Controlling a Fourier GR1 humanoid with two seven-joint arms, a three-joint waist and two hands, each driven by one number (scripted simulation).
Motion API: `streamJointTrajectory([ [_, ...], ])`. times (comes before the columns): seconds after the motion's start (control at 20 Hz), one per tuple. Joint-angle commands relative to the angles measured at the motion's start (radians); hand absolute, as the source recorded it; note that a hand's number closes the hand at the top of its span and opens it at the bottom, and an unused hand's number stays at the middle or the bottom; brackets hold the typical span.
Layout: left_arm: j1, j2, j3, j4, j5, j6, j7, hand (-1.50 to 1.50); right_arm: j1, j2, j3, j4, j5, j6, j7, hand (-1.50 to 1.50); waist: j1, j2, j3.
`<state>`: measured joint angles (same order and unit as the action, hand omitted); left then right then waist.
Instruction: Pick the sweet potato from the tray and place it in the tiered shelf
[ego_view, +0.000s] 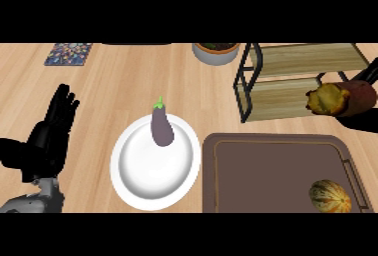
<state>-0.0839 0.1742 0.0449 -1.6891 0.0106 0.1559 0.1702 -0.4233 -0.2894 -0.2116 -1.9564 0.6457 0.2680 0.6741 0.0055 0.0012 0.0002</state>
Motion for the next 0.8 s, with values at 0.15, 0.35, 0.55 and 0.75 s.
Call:
streamJointTrajectory([
  [0.15,0.011,-0.004,0.015,0.0,-0.002,-0.01,-0.013,0.0,-0.096,-0.011,-0.044,0.35,0.03,-0.19,-0.239,1.5,0.008,0.002,0.0],
  [0.35,-0.012,0.012,0.044,-0.009,0.028,-0.041,0.033,0.0,-0.101,0.005,-0.032,0.42,0.053,-0.277,-0.29,1.5,0.002,0.0,0.0],
  [0.55,0.013,-0.008,0.047,0.03,0.018,-0.048,-0.033,0.0,-0.14,-0.001,-0.022,0.522,0.034,-0.307,-0.357,1.5,0.0,-0.001,0.0],
  [0.75,-0.042,-0.012,0.036,0.007,-0.017,-0.019,0.043,0.0,-0.212,-0.016,-0.023,0.631,0.051,-0.335,-0.353,1.5,-0.002,-0.001,0.0],
])
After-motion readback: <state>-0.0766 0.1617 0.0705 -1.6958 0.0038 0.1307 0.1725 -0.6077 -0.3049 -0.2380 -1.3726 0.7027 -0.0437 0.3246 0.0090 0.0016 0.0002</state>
